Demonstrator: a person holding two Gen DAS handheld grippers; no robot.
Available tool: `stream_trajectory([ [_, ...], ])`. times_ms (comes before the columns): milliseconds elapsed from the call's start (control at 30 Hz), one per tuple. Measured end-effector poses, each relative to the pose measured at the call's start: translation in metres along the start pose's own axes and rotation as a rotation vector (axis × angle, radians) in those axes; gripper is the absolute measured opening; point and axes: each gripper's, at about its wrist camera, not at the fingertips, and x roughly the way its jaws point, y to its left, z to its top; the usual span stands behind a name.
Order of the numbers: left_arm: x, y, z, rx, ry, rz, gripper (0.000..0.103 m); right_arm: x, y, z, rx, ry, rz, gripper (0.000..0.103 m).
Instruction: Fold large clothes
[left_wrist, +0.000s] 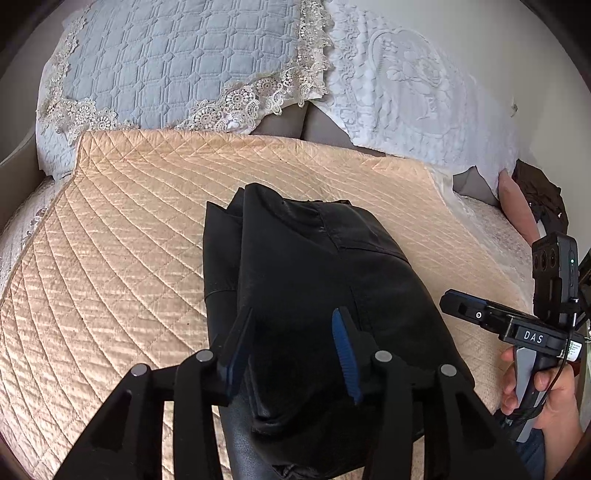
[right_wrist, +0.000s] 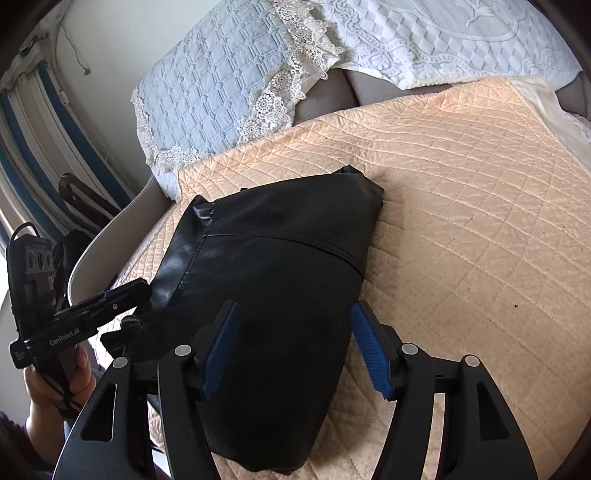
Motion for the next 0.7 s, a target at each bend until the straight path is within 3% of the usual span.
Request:
stream_trajectory([
  [300, 0.03, 0.038, 0.015, -0.089, 0.043, -0.066, 0.055, 0.031, -0.026, 0.024, 0.105, 0.093, 0.065, 0.07],
  [467, 0.033, 0.047, 0.013, -0.146, 0.054, -0.12, 0.058, 0.042, -0.034, 0.028, 0.149, 0.094, 0.088, 0.073],
  [567, 0.03, 0.037, 0.022, -0.119, 0.035, -0.161, 0.059, 0.041, -0.034, 0.026, 0.148, 0.079, 0.091, 0.073],
  [700, 0.042, 0.032, 0.049, -0.087, 0.011, -0.134, 0.059, 0.041, -0.035, 0.028, 0.156, 0.061, 0.084, 0.073],
])
